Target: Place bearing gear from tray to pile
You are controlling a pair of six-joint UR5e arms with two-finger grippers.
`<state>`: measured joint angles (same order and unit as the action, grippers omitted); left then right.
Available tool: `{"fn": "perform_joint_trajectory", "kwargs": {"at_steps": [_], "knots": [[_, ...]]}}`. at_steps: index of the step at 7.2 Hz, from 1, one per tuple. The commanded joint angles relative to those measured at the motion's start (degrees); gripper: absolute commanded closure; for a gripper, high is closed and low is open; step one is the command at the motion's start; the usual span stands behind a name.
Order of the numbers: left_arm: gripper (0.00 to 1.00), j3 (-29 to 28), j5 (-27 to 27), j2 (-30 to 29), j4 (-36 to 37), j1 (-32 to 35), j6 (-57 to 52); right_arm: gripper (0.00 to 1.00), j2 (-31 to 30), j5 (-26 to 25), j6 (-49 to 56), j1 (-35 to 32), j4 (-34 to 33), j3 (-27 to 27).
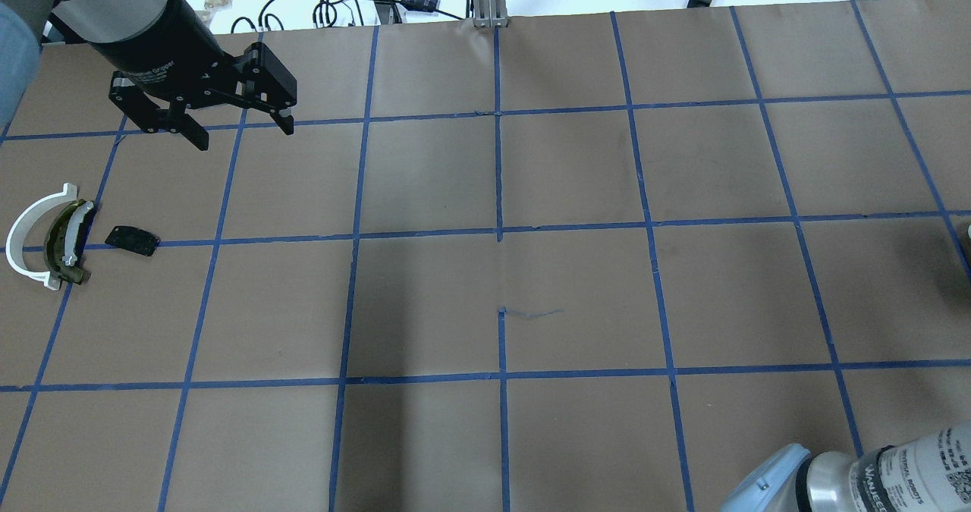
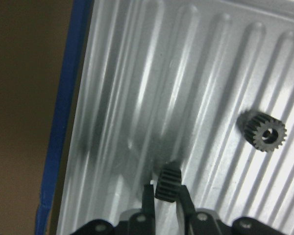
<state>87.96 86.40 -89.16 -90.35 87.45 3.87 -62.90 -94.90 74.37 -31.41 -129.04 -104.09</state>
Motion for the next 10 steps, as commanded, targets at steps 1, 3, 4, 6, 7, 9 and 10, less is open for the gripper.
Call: {"fn": "perform_joint_trajectory", "kwargs": {"at_steps": [1, 3, 4, 6, 7, 9, 10], "knots": [[0.00, 0.02, 0.00, 0.04, 0.00, 0.00, 0.00, 0.92, -0.38, -0.11, -0.19, -0.05, -0.07, 0.03], [0.00, 0.02, 0.00, 0.04, 0.00, 0.00, 0.00, 0.96, -3.09, -0.02, -1.58, -1.71, 0.19, 0.73], [0.00, 0.02, 0.00, 0.13, 0.00, 0.00, -0.09, 0.96, -5.72, -0.20, -3.16, -4.33, 1.59, 0.47], [0.00, -0.07, 0.00, 0.13, 0.00, 0.00, 0.00, 0.97, -12.22, 0.41, -14.01, -13.35, 10.16, 0.21], [0.00, -0.07, 0.00, 0.13, 0.00, 0.00, -0.09, 0.97, -14.95, 1.11, -23.04, -20.29, 13.78, 0.12], [0.00, -0.07, 0.00, 0.13, 0.00, -0.09, -0.09, 0.97, -17.60, 1.64, -40.36, -32.51, 19.77, 0.20], [0.00, 0.11, 0.00, 0.22, 0.00, -0.09, -0.09, 0.97, -18.65, 2.52, -50.27, -38.92, 22.14, 0.03]]}}
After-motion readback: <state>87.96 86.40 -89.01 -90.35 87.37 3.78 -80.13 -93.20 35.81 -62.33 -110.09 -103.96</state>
